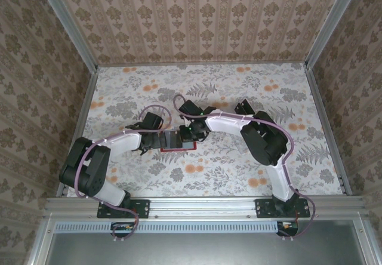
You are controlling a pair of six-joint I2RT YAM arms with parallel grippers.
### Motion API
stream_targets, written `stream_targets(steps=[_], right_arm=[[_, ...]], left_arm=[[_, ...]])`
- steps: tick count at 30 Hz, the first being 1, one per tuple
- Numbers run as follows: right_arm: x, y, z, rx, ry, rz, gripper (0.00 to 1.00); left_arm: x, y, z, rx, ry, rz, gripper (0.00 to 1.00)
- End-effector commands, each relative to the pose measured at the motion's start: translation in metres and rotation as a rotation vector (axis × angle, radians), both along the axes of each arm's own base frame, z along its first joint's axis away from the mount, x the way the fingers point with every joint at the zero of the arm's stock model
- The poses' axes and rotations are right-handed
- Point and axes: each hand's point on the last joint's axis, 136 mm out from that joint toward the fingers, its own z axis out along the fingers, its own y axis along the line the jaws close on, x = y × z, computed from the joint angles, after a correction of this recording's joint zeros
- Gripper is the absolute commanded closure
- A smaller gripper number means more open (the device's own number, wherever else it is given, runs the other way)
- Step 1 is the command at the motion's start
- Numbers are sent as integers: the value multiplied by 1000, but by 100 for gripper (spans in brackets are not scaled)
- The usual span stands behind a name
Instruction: Put the credit cards into the card holder
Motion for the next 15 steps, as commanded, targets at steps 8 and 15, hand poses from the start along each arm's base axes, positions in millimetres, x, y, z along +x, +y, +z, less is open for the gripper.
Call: stream_targets(steps=[8,15], right_arm=[[-4,18,-2,-23,7,44,91],[-3,32,-5,-10,18,62,91]], left_arm=[[-11,-12,-21,-58,48,-45,0],[-12,-15,-22,-61,48,-49,0]])
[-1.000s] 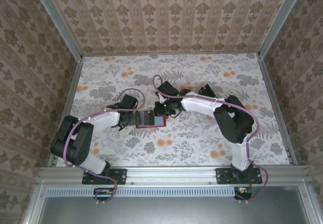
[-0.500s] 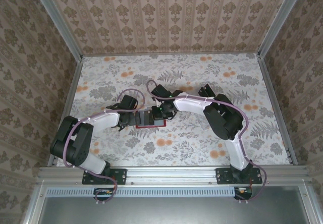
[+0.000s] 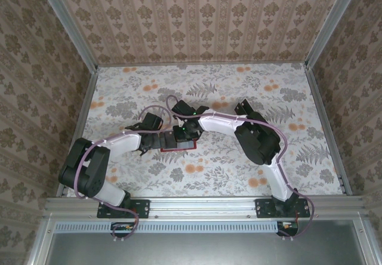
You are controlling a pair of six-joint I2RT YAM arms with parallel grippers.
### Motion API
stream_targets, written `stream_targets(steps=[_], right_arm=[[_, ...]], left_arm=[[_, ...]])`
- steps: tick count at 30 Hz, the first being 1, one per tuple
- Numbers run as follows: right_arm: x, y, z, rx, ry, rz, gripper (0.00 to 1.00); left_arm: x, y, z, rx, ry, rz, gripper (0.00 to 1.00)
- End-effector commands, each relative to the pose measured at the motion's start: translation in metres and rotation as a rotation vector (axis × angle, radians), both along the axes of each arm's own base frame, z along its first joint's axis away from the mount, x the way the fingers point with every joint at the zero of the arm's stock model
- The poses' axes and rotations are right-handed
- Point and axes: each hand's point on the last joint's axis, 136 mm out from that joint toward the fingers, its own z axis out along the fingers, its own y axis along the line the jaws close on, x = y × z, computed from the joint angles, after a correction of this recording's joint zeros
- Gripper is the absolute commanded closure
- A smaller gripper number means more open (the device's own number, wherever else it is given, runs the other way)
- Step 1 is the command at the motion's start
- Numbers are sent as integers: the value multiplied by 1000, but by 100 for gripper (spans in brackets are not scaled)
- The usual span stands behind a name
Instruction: Put the credit cards into the card holder
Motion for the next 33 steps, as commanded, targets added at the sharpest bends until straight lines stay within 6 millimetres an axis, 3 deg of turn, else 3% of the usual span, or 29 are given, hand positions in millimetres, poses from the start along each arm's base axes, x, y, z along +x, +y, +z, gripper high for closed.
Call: stream_targets(steps=[1,6,11,18,27,33], right_arm=[[-3,8,-4,-5,14,30,91],[-4,2,4,-3,-7,32,89],[0,-19,18,15,-44,-17,78],[-1,-47,0,-6,0,-65,78],[6,-33,40,60,-66,-44,83],[13,-20,34,55,-59,-31,88]], left_arm=[[-12,-15,-22,-57,57,-50,0],[-13,-15,-23,-55,60,-51,0],[-13,-13,-23,-48,61,-47,0],[-13,-12,-23,-44,62,-46,0],[-13,-11,-24,-40,64,-47,0],[-14,-11,-26,-40,67,-46,0]])
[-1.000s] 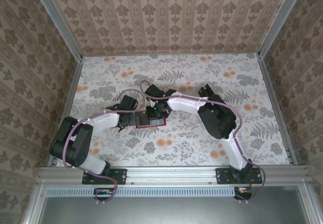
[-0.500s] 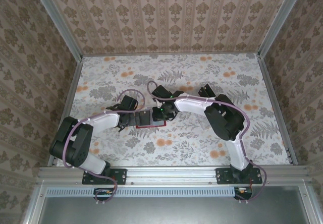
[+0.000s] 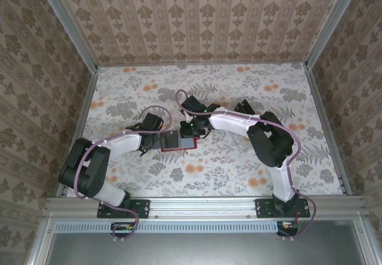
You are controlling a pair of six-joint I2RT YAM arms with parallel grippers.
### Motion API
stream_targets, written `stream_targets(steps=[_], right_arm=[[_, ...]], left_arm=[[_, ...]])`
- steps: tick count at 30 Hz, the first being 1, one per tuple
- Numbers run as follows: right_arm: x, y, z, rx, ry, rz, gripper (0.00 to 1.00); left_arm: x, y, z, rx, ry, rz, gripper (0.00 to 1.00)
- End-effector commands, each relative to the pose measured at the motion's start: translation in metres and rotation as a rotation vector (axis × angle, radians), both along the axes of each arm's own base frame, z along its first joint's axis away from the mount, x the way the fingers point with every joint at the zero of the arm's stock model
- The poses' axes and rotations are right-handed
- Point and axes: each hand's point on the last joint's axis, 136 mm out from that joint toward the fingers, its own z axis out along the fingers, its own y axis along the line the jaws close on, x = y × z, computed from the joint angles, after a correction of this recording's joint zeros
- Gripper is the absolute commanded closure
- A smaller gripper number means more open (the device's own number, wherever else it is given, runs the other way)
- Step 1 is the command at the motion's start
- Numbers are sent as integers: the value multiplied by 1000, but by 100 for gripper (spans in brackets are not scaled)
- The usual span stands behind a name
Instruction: Put the credit cards into the card holder
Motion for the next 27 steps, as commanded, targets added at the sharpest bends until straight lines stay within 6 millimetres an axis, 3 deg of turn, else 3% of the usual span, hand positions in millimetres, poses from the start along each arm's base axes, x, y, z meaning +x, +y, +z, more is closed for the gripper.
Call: stream_targets(steps=[1,13,27], right_arm=[[3,8,1,-11,-6,16,89],[2,18,-26,-32,42,24,94],[-10,41,-36,-27,66,75,94]], left_arm=[[-13,-11,-25,-46,70,-42,0],[-12,-11,-26,-48,73,-43,0],[-13,-11,-27,-52,76,-45,0]])
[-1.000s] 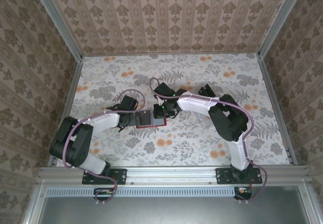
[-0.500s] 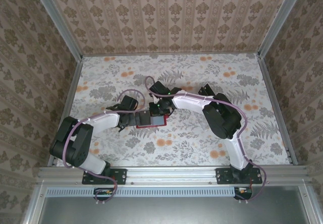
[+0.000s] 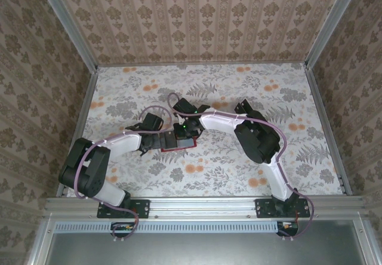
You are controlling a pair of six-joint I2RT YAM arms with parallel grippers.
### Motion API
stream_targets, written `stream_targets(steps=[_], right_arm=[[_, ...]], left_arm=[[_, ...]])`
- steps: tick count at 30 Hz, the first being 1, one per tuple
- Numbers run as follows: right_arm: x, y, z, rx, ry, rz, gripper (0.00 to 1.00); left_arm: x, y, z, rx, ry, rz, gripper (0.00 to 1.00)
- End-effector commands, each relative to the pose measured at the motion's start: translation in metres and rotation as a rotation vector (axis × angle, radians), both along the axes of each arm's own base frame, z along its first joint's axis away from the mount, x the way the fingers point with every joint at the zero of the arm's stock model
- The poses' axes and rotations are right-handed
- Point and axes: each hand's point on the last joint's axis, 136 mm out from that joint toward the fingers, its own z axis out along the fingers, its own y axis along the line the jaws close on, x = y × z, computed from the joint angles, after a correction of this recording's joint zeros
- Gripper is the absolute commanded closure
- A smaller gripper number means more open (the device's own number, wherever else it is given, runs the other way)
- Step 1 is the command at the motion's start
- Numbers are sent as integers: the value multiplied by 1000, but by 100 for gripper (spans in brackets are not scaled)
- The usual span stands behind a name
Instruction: Put the credit cards into the card holder
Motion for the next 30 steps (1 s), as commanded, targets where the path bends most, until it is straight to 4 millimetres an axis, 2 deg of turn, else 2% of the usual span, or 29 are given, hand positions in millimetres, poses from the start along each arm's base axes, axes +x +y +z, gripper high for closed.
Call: stream_targets(steps=[1,5,8,11,12,16,21,24,30], right_arm=[[-14,13,-7,-1,34,39,94],[-14,11,1,6,20,39,94],[-12,8,22,36,-16,31,90],[-12,1,44,52,-59,25,82],[-13,-3,50,49,-72,23,78],[-12,-29,66,-5,-141,-5,63],[-8,-62,59,-142,-202,-35,49],[-9,-81,43,-242,-207,-43,46],[0,-89,18,-317,-209,-43,45]], left_arm=[[-13,-11,-26,-51,76,-45,0],[-11,-10,-16,-51,59,-40,0],[-7,-6,2,-68,25,-25,0],[-4,-4,25,-90,-22,-22,0],[-1,4,34,-99,-43,5,0],[4,7,56,-160,-89,23,0],[14,-18,63,-335,-118,-50,0],[18,-32,61,-425,-119,-72,0],[24,-49,50,-525,-104,-68,0]])
